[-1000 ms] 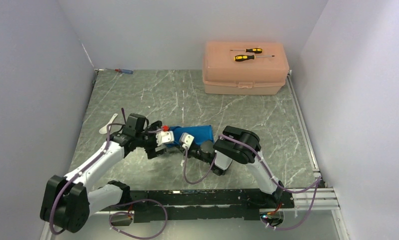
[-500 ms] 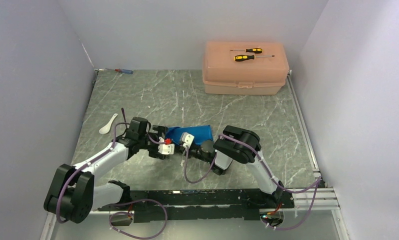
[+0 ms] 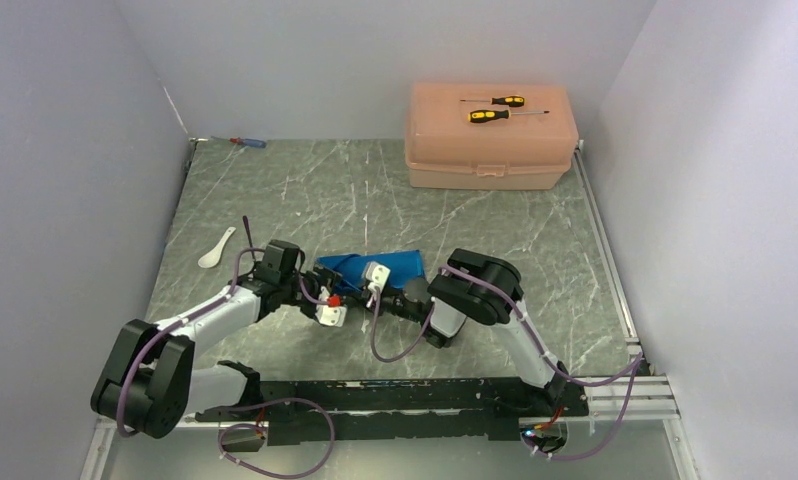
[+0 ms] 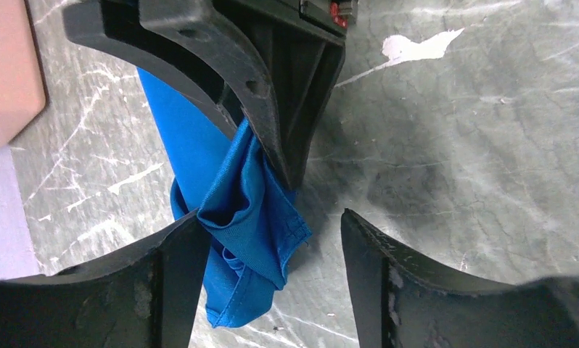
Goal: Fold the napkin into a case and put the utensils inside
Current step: Pass from the right arm to the left
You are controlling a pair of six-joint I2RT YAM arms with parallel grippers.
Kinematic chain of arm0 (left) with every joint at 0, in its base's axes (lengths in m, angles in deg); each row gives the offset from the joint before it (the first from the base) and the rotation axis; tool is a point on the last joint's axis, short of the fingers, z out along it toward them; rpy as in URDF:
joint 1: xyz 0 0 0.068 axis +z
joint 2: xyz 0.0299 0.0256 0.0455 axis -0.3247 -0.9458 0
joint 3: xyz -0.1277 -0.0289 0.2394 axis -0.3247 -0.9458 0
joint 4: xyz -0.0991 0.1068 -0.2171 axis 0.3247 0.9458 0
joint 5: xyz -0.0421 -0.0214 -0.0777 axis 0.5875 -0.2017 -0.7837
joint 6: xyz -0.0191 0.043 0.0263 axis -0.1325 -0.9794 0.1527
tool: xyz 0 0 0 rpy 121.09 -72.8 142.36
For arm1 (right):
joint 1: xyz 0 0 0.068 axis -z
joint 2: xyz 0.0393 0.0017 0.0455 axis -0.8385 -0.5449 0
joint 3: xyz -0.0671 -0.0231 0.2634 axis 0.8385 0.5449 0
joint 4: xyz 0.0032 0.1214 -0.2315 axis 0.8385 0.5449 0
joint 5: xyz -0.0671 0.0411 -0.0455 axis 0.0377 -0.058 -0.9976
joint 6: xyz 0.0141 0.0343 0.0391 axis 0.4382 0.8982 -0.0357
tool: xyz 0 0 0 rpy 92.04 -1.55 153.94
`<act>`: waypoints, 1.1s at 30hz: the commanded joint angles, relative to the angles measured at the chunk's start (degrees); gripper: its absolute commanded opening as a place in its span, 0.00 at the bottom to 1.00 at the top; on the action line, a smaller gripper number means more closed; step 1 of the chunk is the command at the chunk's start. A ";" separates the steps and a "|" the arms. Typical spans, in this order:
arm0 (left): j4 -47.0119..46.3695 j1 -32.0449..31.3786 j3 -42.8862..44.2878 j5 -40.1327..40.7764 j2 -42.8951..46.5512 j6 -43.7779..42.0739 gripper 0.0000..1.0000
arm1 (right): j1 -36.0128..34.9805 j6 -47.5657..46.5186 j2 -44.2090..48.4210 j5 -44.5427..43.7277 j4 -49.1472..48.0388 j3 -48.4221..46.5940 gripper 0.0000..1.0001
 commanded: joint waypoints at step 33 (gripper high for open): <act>3.02 -1.99 4.19 3.82 -1.93 12.35 0.03 | -0.02 -1.88 5.33 0.93 -10.00 3.73 0.62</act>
